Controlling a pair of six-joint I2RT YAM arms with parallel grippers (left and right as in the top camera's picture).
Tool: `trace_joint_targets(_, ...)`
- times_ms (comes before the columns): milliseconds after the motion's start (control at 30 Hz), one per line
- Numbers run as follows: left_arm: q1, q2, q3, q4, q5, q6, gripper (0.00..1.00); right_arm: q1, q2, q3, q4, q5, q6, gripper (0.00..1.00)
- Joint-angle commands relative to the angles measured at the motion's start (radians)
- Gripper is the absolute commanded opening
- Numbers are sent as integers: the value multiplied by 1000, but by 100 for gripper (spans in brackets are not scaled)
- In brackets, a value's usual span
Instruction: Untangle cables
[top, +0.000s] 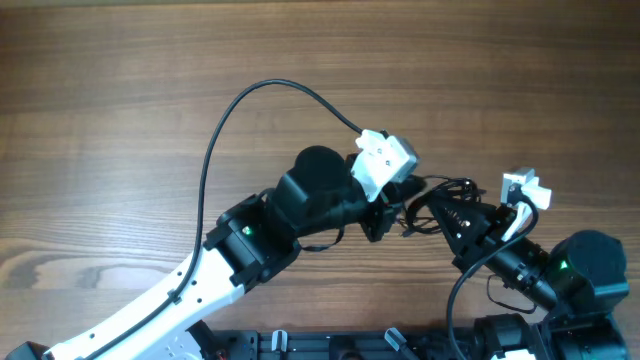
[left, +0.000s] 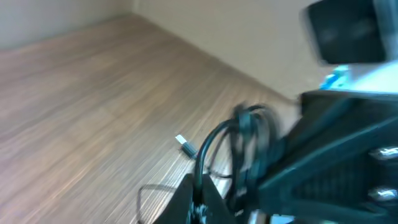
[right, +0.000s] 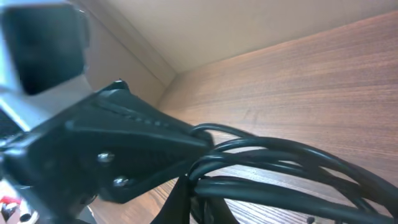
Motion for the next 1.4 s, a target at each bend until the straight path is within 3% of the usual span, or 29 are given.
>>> trace_joint_targets(0,10,-3,13,-47,-138,-42,10,0,-4,5,5,-10,-25,4)
trace_joint_targets(133,14,-2,13,-79,-2,-41,28,0,-4,5,18,-10,-21,4)
trace_joint_targets(200,14,-2,13,-105,117,-40,48,0,-4,5,34,-10,-13,4)
trace_joint_targets(300,14,-2,13,-136,167,-40,76,0,-4,5,40,-10,5,4)
trace_joint_targets(367,14,-2,13,-133,195,-37,81,0,-4,5,40,-10,5,4)
trace_joint_targets(467,14,-2,13,-127,253,-33,80,0,-4,5,40,-10,5,4)
trace_joint_targets(767,71,-2,13,-57,251,-34,82,0,-4,5,40,-18,4,4)
trace_joint_targets(1000,71,-2,13,-91,207,-35,86,0,-4,5,40,-21,4,4)
trace_joint_targets(1233,71,28,13,-97,207,-251,80,0,-4,5,68,-48,4,4)
trace_joint_targets(1367,71,79,13,-98,208,-409,63,0,-4,5,74,-55,2,4)
